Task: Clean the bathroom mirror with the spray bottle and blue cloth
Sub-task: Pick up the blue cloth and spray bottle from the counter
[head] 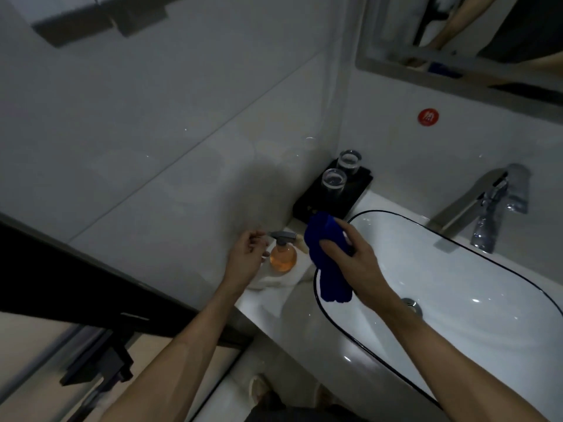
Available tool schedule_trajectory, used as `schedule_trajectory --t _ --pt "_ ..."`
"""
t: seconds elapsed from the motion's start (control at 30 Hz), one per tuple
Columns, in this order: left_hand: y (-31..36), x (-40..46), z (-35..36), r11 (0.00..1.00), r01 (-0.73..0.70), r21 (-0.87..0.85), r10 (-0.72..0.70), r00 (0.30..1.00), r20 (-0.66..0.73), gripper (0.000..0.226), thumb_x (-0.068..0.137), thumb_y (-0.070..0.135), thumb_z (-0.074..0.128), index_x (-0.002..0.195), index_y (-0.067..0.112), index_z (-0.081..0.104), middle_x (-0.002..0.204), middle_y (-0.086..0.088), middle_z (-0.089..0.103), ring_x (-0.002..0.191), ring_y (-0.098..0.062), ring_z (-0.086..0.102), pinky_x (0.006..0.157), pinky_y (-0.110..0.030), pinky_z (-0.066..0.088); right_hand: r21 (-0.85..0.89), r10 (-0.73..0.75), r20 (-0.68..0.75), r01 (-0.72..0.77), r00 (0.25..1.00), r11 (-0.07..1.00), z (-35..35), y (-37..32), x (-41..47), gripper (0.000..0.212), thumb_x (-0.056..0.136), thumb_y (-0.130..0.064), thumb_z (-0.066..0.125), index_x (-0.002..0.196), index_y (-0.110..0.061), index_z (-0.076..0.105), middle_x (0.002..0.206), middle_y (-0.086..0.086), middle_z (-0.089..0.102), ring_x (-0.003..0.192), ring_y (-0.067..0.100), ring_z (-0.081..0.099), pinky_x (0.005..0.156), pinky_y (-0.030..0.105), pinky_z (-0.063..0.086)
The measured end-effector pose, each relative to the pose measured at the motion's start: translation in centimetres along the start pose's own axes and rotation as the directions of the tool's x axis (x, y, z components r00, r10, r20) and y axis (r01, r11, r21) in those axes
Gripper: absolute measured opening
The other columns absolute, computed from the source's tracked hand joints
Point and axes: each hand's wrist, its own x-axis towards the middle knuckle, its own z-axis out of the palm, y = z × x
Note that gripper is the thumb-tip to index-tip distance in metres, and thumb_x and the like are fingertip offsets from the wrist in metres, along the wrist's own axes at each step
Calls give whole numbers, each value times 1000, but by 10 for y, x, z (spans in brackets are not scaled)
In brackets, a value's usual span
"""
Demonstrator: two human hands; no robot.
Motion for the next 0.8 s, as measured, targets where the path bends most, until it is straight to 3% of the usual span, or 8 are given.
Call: schedule_trajectory --t 0.13,0.3,0.4,0.5,0.67,0.8 --pt "-14 4 14 984 136 115 -135 991 -16 31 92 16 62 122 13 56 114 -6 65 97 -21 65 91 -38 54 64 -47 -16 48 999 997 -16 -22 11 40 93 -21 66 127 -39 55 118 -5 68 98 18 70 78 34 60" --pt "-19 11 29 975 158 159 -177 978 112 60 90 17 70 144 15 44 132 3 50 113 -14 52 93 -27 41 86 -66 -53 70 996 994 -18 -34 18 39 93 -21 65 126 -39 53 110 -15 68 98 17 69 76 34 61" --pt "-30 20 32 968 157 195 -195 962 193 55 88 21 71 140 24 51 135 8 57 118 -14 56 99 -33 47 87 -51 -105 60 993 994 -19 -33 19 42 93 -22 66 130 -37 52 116 -10 66 100 19 68 75 33 61" --pt "-47 37 35 965 148 214 -196 956 220 48 81 40 68 128 37 58 127 7 66 116 -15 62 102 -46 51 94 -33 -159 49 987 994 -23 -30 18 42 93 -23 66 130 -36 52 117 -9 66 101 20 68 75 33 60" --pt "-28 40 43 972 129 199 -165 970 179 38 87 27 64 123 15 63 121 -5 67 114 -23 62 100 -41 50 88 -37 -227 58 973 994 -29 -28 12 41 93 -22 65 130 -36 53 114 -8 68 99 23 69 75 37 60" --pt "-20 43 47 968 33 248 -65 991 119 27 94 30 65 110 9 68 104 -4 67 99 -20 62 79 -28 43 71 -26 -293 49 956 996 -35 -30 9 37 94 -22 65 125 -41 56 111 -8 70 97 24 70 78 44 61"
